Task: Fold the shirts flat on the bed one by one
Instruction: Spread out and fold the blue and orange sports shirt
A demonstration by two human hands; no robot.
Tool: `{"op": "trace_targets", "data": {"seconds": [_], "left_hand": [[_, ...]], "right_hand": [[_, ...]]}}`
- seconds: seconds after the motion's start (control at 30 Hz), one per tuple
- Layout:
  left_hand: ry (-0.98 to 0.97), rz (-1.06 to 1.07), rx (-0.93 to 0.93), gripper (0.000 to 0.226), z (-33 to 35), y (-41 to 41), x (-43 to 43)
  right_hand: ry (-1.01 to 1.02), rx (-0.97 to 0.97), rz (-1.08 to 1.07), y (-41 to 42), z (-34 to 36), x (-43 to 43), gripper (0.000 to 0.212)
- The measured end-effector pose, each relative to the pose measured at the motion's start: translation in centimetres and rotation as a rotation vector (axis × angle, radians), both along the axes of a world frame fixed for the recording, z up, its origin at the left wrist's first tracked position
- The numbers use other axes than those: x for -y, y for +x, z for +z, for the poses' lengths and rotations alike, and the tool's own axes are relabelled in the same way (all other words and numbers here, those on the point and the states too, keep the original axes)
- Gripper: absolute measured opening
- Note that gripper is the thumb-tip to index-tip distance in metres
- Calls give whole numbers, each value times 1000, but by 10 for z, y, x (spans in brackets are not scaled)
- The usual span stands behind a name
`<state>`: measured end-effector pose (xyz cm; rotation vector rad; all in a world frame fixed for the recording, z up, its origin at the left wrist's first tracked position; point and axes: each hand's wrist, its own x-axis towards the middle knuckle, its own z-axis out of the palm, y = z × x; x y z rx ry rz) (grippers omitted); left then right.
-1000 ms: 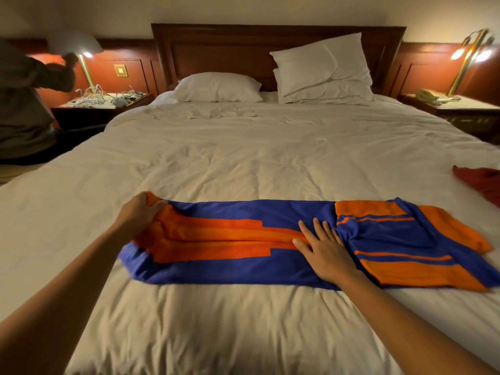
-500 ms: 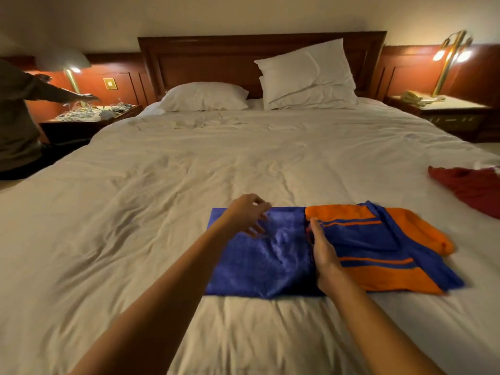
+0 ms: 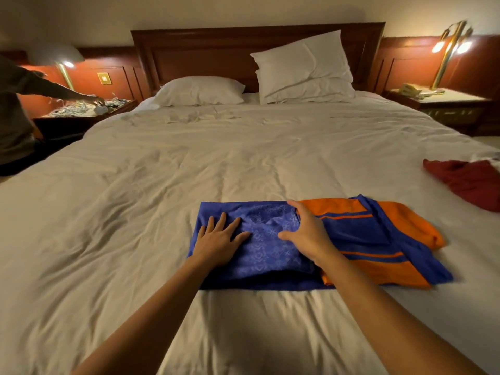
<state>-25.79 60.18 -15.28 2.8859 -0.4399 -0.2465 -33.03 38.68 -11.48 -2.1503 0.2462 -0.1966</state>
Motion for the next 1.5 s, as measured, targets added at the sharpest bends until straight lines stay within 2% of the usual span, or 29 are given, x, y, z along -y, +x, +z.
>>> {"op": "trace_targets", "data": {"seconds": [0.1,0.17,0.3,0.4,0.6,0.73,0.87,0.97,1.07,1.2,1.27,1.33,1.5], "left_hand": [[40,13,-32,72,2,1,2],[64,15,-54,74,3,4,0],[21,40,53,68,9,20,-5],[-29,10,111,61,12,39,-7],[-204,114,188,37,4,81,-25],[-277,164,210,18,-5,103,-41],[-300,182,205,17,-9,107,-41],[-315,153,307,30,-8,96,-38],[-322,53,394,42,-3,72,-31],[-136,-75,253,61,-16,38,-20],[-31,-71,151,69,-23,28,-23],[-8,-39,98,75,-25,23,-28],[-17,-14,55,71,-21,19,-31]], "right_hand": [[-160,-202,154,-14,6,11,91],[-301,-277,177,-20,9,17,89],[-626,-85,10,0,22,20,66],[-677,-59,41,39,18,16,51],[-756,-233,95,92,-21,28,46],[-547,-141,68,110,-31,44,39],[-574,-58,21,106,-32,45,22],[-650,104,-15,84,-28,30,34],[-629,236,87,49,-31,4,53],[-798,-64,216,17,-56,-16,79],[-875,-179,221,20,-56,-8,88],[-889,-246,219,26,-49,2,95],[-831,-340,376,22,-28,16,83]]}}
